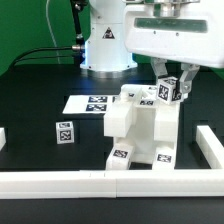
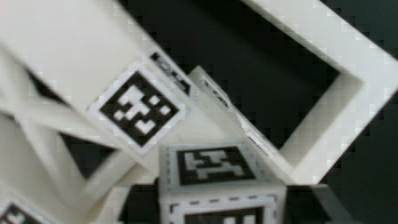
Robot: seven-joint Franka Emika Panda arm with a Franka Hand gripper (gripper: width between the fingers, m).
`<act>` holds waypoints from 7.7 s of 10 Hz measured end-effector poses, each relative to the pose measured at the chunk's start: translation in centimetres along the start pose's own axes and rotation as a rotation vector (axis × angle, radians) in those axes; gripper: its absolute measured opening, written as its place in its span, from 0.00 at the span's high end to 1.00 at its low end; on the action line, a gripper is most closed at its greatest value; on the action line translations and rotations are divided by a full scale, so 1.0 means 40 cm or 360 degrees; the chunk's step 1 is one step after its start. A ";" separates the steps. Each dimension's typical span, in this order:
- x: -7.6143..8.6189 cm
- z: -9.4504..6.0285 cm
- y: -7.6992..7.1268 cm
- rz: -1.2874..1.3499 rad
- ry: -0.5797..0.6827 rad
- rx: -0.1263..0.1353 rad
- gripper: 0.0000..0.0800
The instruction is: Assemble chair
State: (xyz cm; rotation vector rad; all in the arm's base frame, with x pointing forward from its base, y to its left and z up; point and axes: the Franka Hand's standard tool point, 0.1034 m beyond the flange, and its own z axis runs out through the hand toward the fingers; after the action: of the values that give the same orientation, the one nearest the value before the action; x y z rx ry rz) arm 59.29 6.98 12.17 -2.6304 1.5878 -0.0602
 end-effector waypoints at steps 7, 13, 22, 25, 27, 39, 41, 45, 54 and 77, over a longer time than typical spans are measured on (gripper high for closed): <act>0.004 0.002 0.001 0.0147 -0.0052 0.0047 0.39; -0.002 0.010 0.014 -0.0792 -0.0019 0.0049 0.19; -0.012 0.022 0.022 -0.0966 -0.0013 -0.0006 0.64; -0.015 0.022 0.021 -0.0633 -0.0014 -0.0007 0.64; -0.016 0.022 0.020 -0.0393 -0.0013 -0.0007 0.64; -0.005 0.012 0.007 -0.0655 -0.0036 0.0022 0.19; -0.003 0.012 0.007 -0.0836 -0.0034 0.0023 0.19; -0.002 0.014 0.015 -0.1443 -0.0023 -0.0040 0.33; -0.010 0.015 0.009 -0.0068 0.0001 -0.0035 0.65; -0.057 0.039 0.008 0.0485 -0.0041 -0.0064 0.64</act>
Offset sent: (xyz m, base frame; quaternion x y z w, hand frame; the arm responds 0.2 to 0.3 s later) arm 0.0000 0.0000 0.0000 0.0000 0.0000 0.0000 1.0000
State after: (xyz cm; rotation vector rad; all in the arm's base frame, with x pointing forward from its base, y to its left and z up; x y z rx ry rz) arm 58.04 8.90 10.58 -2.3727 1.9777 0.0220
